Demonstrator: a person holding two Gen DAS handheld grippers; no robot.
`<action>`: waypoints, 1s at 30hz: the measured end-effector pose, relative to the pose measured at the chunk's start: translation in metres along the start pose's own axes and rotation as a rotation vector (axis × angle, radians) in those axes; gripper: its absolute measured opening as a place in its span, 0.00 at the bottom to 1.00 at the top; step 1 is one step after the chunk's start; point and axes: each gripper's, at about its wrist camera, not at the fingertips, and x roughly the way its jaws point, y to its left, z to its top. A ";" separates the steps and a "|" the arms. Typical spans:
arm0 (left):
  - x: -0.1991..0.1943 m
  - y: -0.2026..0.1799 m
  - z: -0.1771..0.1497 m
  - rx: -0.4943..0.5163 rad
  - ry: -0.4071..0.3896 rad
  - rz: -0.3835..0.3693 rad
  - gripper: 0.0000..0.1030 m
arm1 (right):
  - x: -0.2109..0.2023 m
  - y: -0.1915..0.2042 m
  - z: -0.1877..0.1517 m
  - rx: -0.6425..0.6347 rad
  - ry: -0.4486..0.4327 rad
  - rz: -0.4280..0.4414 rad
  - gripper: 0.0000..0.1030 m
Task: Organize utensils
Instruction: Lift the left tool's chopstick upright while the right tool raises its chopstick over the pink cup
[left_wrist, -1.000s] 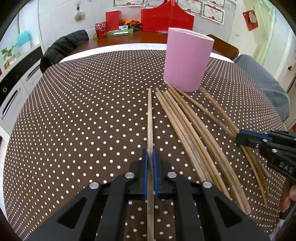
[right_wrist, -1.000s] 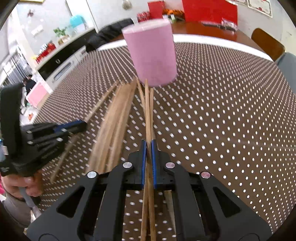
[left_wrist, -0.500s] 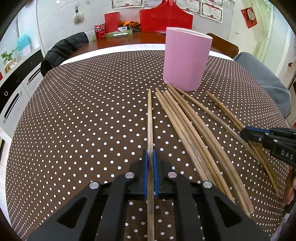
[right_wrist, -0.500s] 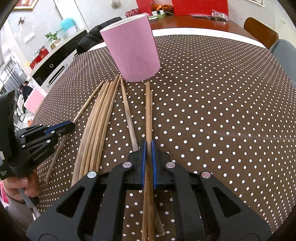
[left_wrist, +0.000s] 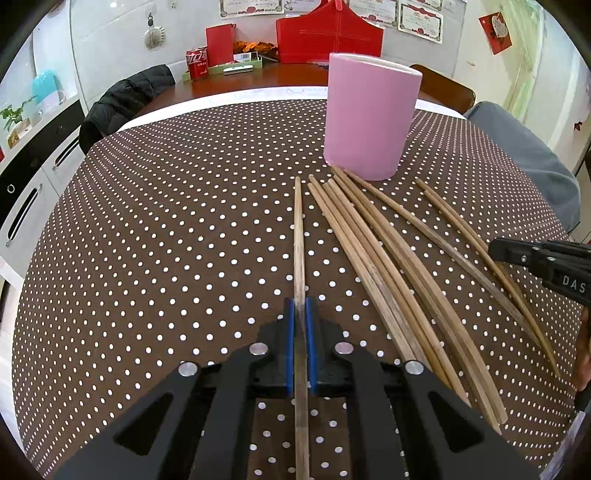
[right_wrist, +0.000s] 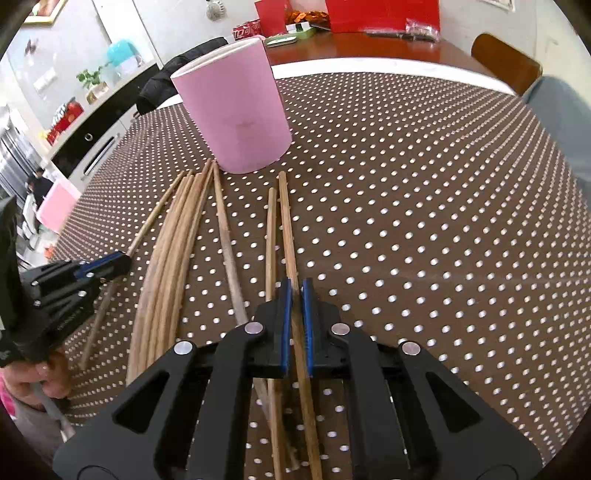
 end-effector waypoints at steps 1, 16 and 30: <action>0.000 -0.002 0.000 0.000 0.000 0.001 0.06 | 0.000 0.002 0.000 -0.013 0.005 -0.006 0.06; 0.004 0.015 0.010 -0.065 -0.015 -0.126 0.05 | -0.008 0.015 -0.001 -0.052 -0.060 0.001 0.05; -0.094 0.020 0.031 -0.154 -0.468 -0.223 0.05 | -0.094 0.016 -0.001 0.002 -0.388 0.242 0.05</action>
